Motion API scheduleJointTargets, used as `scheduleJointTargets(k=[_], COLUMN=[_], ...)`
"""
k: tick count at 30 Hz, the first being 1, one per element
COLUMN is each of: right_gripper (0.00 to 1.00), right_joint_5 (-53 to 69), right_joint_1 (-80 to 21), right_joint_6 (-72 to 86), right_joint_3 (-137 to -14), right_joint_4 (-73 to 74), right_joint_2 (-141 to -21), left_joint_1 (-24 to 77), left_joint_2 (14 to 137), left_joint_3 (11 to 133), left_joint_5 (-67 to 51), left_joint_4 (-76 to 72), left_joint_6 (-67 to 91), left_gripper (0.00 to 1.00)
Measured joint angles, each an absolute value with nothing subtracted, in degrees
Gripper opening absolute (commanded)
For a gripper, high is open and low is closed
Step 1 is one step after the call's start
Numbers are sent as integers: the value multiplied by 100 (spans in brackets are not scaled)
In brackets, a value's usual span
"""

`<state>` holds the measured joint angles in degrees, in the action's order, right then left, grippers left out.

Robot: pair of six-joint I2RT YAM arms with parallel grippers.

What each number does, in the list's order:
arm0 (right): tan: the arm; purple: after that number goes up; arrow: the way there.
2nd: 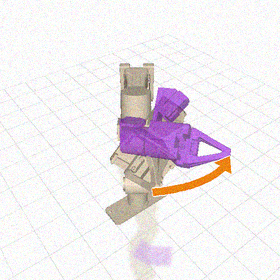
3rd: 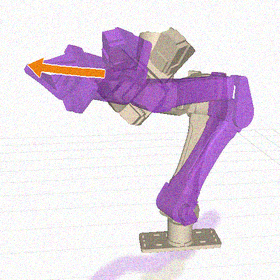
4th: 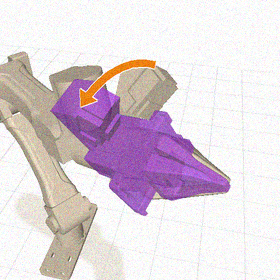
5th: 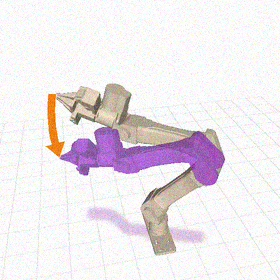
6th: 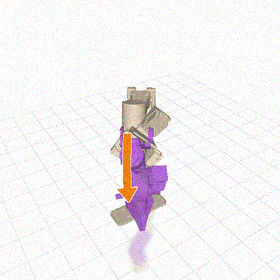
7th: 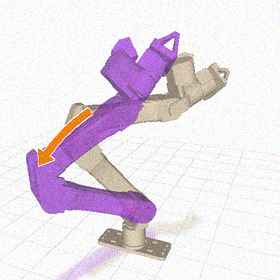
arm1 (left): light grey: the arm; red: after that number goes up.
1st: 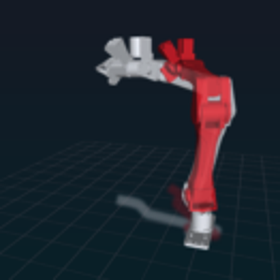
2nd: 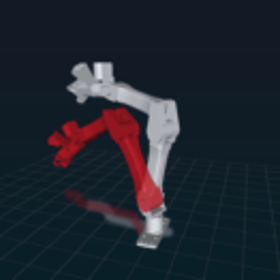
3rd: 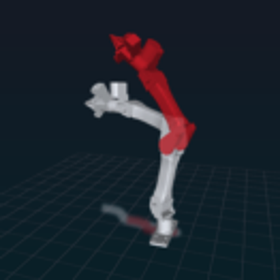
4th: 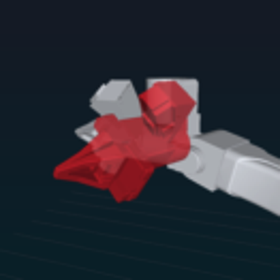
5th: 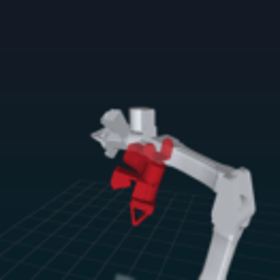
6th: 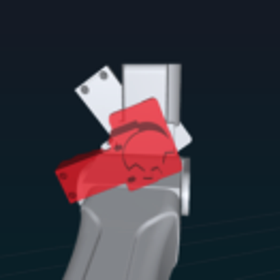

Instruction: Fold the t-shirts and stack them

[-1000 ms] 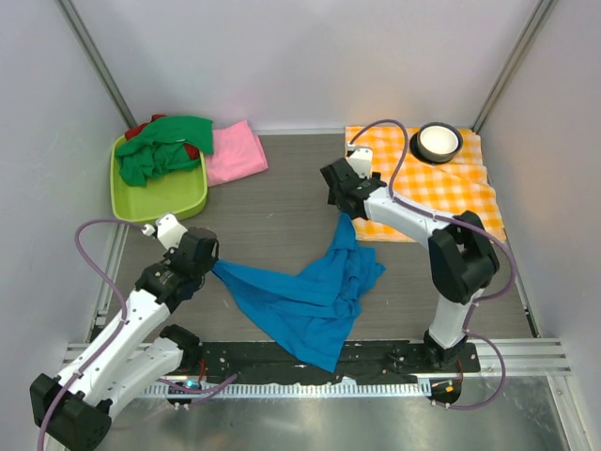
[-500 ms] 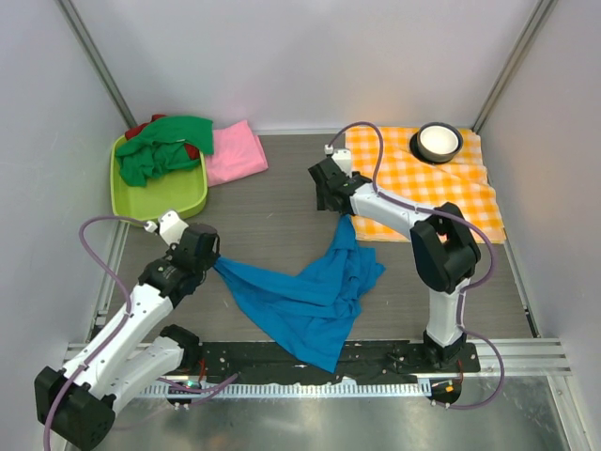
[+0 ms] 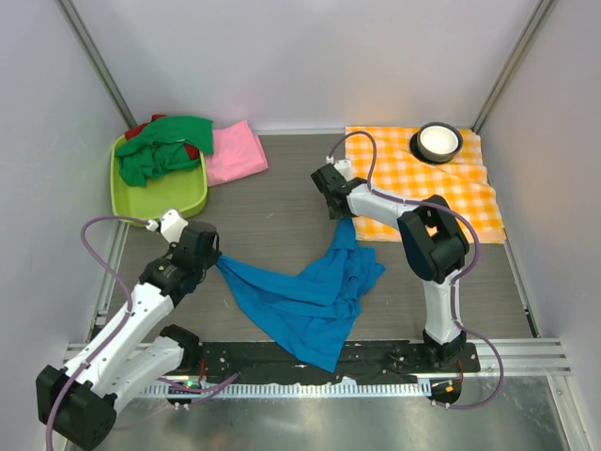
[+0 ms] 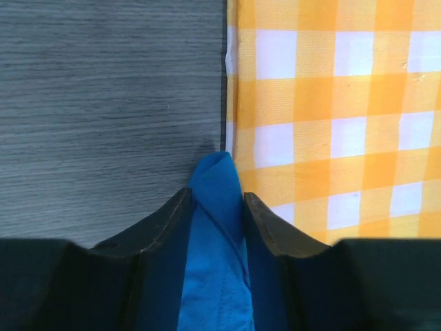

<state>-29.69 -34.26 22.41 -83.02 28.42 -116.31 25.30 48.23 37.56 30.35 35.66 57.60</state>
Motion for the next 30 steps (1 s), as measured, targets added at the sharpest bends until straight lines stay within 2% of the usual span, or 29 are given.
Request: scheduleJointTargets(k=[3, 10, 14, 17, 22, 27, 30], right_gripper=[1, 1, 1, 1, 1, 1, 1], right_joint_5=[-2978, -3249, -3498, -3658, -3874, -3476, -3044], right_joint_1=[-3428, -3428, -3428, -3446, -3538, -3610, -3632], right_joint_6=[2222, 2309, 2436, 2449, 2250, 1848, 1612], right_joint_3=[-8302, -8346, -8364, -8300, -8477, -9050, -9553], right_joint_4=[2856, 2932, 3089, 3221, 3216, 2928, 2936], right_joint_2=[-11642, -11638, -11375, -10632, -8643, -7046, -6626], left_joint_1=[2508, 2475, 2405, 2397, 2397, 2390, 2388], left_joint_2=[4823, 4851, 5043, 4967, 4713, 4504, 4486], left_joint_3=[3747, 3758, 4285, 4893, 6080, 7229, 8042], left_joint_5=[3020, 2989, 2919, 2836, 2541, 2165, 1855], left_joint_4=[3533, 3538, 3765, 3817, 3879, 3896, 3894], left_joint_6=[5758, 5719, 5494, 5234, 4663, 3972, 3603], left_gripper=[0, 0, 0, 0, 0, 0, 0])
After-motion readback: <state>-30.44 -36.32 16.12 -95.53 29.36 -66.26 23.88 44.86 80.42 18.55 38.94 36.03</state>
